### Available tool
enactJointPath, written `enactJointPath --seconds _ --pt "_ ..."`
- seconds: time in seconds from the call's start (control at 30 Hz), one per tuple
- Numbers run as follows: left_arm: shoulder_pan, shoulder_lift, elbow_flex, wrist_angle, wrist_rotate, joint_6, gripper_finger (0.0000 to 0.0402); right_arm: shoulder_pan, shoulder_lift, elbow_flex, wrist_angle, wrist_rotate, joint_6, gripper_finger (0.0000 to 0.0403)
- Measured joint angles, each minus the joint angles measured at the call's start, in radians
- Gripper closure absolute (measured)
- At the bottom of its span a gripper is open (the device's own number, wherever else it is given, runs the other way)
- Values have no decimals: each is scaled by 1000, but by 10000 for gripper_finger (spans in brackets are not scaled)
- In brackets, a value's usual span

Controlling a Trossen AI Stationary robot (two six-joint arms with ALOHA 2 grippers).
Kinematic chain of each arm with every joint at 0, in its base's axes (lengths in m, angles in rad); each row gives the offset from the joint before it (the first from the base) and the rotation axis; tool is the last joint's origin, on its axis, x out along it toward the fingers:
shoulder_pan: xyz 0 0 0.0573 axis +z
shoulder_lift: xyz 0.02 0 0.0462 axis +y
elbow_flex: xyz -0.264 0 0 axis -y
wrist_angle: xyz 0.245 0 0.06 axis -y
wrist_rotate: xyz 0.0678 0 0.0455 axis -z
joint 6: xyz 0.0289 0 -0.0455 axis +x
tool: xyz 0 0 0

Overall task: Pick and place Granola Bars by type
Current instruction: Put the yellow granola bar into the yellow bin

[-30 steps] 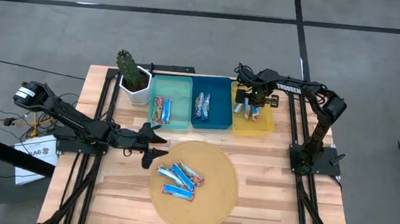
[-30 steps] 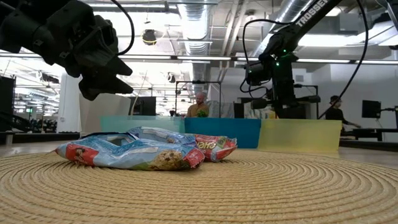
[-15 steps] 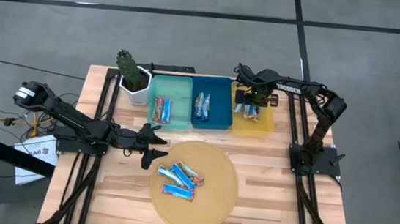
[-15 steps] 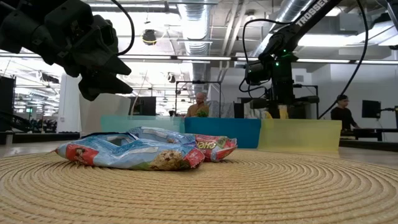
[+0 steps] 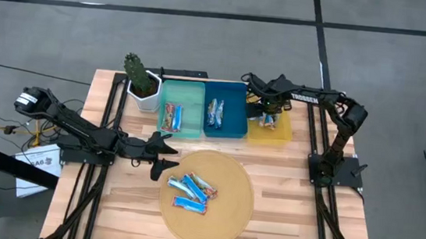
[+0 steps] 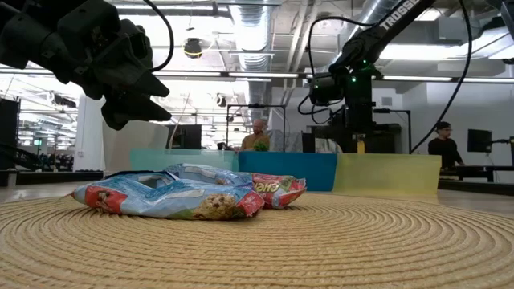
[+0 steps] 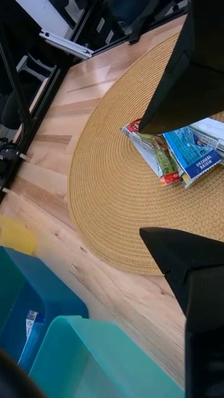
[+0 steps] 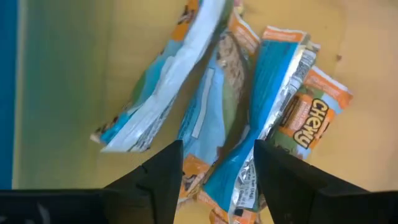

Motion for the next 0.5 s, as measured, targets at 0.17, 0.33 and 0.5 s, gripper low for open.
enactJointPath --seconds 0.17,0.33,0.5 --pt "0 0 0 0 0 0 152 48 -25 0 3 38 -102 219" --pt "0 0 0 0 0 1 152 107 -91 0 22 55 -243 222" --pt "0 0 0 0 0 1 152 188 -181 0 58 58 -392 222"
